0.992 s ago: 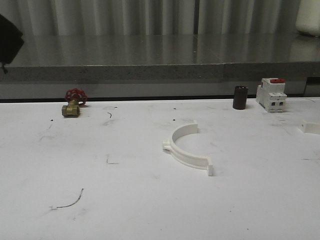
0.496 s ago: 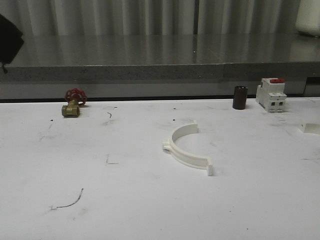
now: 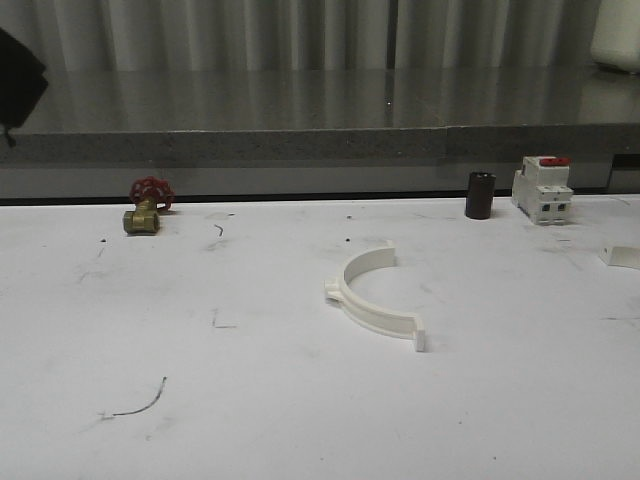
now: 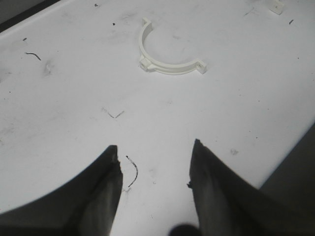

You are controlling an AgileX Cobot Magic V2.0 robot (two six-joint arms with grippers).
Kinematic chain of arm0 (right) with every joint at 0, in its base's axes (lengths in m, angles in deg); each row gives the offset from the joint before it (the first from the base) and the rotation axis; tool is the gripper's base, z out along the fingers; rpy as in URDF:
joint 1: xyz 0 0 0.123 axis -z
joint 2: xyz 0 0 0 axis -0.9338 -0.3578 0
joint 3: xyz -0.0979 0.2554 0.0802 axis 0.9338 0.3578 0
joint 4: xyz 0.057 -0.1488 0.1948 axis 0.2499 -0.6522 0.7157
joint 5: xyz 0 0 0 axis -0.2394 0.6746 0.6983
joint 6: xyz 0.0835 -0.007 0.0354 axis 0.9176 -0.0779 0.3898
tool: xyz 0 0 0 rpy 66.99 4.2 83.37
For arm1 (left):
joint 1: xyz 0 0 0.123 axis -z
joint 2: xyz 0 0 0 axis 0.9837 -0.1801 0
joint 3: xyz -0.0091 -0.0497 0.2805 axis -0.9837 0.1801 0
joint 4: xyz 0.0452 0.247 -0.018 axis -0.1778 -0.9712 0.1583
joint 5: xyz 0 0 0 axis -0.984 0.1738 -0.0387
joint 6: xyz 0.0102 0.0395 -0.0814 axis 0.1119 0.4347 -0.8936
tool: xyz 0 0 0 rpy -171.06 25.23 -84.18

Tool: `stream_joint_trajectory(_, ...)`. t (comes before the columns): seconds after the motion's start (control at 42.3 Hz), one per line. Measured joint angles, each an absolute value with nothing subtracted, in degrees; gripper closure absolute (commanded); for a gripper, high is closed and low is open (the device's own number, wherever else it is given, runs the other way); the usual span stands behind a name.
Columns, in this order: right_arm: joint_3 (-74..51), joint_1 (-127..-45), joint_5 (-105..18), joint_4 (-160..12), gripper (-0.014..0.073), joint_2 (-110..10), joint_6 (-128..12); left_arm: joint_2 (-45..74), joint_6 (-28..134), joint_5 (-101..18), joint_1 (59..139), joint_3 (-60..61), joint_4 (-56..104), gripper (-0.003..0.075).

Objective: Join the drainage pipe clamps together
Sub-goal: 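Lift the clamp with the right gripper and move it toward the placed half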

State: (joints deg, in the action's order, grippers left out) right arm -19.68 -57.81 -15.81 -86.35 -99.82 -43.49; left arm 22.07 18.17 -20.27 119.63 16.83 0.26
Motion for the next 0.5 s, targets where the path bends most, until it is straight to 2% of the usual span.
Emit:
stream_joint_trajectory(0.284,-19.89,-57.81,-13.18,-83.85,0.0426,-99.08,-43.49,22.07,18.17,-20.27,119.63,16.83,0.26,0.0409)
stream_joint_trajectory(0.496,-20.0,-58.63,-8.43,-81.29,0.0426,-92.6,-42.55,22.07,18.17,-20.27,119.63,16.83,0.26,0.0409)
